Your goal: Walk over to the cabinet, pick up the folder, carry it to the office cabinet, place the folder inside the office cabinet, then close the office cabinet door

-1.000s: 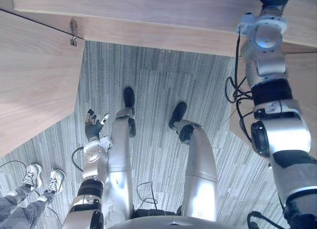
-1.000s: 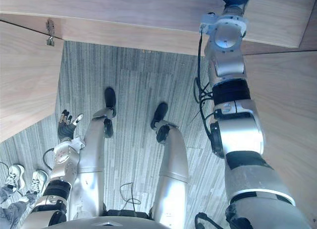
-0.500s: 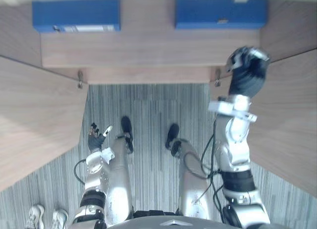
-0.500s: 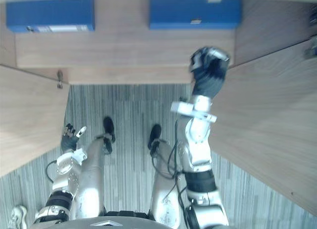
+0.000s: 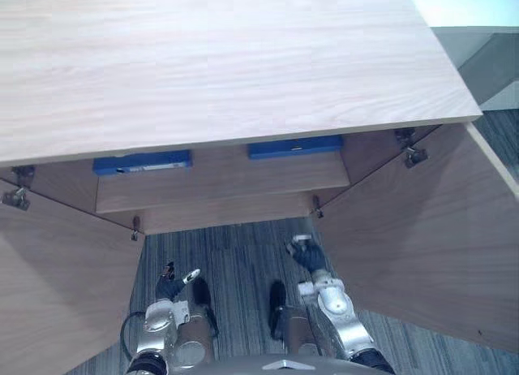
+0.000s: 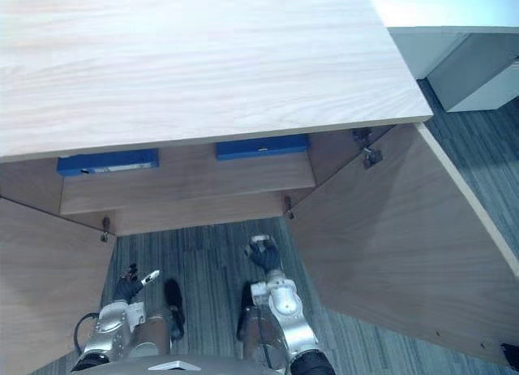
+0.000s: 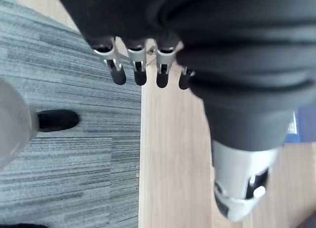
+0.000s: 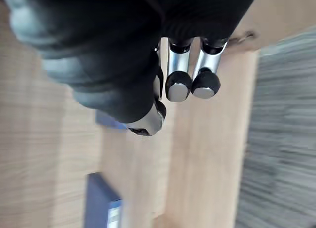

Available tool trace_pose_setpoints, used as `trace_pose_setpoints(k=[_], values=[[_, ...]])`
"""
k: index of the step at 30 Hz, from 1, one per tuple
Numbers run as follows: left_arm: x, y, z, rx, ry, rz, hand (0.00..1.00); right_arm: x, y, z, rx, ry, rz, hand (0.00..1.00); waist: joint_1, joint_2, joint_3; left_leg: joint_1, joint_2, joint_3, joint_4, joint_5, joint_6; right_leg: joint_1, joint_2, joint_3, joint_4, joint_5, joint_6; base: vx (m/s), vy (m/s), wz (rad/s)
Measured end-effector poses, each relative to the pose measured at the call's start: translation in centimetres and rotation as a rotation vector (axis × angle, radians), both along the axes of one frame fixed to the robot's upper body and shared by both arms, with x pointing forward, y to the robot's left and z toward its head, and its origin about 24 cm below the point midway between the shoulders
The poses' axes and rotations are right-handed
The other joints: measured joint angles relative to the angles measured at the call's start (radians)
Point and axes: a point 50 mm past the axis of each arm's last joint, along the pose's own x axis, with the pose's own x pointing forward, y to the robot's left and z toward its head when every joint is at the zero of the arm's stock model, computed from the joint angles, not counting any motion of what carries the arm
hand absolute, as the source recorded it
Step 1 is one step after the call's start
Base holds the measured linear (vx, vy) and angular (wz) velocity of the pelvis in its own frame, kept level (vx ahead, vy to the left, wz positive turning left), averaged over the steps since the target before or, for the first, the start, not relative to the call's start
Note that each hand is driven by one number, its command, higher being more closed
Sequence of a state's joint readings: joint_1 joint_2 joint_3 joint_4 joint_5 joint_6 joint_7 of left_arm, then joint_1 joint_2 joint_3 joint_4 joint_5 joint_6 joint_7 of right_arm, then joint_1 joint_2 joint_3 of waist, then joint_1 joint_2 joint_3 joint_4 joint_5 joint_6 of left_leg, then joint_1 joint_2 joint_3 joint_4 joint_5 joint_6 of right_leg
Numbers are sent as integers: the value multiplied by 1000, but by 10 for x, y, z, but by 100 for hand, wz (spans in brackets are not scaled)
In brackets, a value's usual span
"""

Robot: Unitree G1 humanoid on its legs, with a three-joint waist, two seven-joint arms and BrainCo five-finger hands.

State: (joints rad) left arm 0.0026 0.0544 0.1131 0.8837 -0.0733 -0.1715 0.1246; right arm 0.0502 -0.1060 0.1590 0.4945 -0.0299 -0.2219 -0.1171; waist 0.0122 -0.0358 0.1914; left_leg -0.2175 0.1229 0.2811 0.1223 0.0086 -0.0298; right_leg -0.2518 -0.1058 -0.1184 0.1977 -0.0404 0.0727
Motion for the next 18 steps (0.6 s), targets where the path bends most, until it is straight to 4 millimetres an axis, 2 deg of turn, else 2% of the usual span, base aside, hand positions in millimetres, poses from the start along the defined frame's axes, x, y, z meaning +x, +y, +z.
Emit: trace_pose_setpoints(k=[2,3,5,9,12,18], values=[[-9,6,-3,34,28,-26,0,-12,-16,-21,-35,119,-63,100,-13,2,-14,58,-9,10,-48,13,0,61,7,4,-65,28,6,45,38,-11],[-12,7,-4,42,39,-36,0,-15,-20,-26,-39,147,-78,0,-14,3,-23,69,-11,14,-55,14,0,72,8,6,-78,33,7,33,44,-13],[-24,5,-12,45,94,-62,0,-30,-34,-43,-55,253,-149,0,-15,6,-57,107,-25,20,-85,19,6,114,6,21,-127,55,13,23,53,-11],[-36,3,-19,45,158,-107,0,-46,-43,-59,-63,362,-213,0,-20,11,-81,159,-49,20,-155,48,13,150,-3,25,-173,74,21,-23,47,-1],[-43,4,-22,50,196,-125,0,-54,-47,-65,-63,410,-244,0,-22,13,-94,186,-66,18,-202,64,7,157,-10,29,-188,81,25,-43,54,-2],[-53,8,-27,59,249,-136,0,-64,-51,-72,-44,476,-304,0,-28,10,-109,210,-82,19,-208,58,10,186,-22,54,-208,84,31,-35,43,-4]])
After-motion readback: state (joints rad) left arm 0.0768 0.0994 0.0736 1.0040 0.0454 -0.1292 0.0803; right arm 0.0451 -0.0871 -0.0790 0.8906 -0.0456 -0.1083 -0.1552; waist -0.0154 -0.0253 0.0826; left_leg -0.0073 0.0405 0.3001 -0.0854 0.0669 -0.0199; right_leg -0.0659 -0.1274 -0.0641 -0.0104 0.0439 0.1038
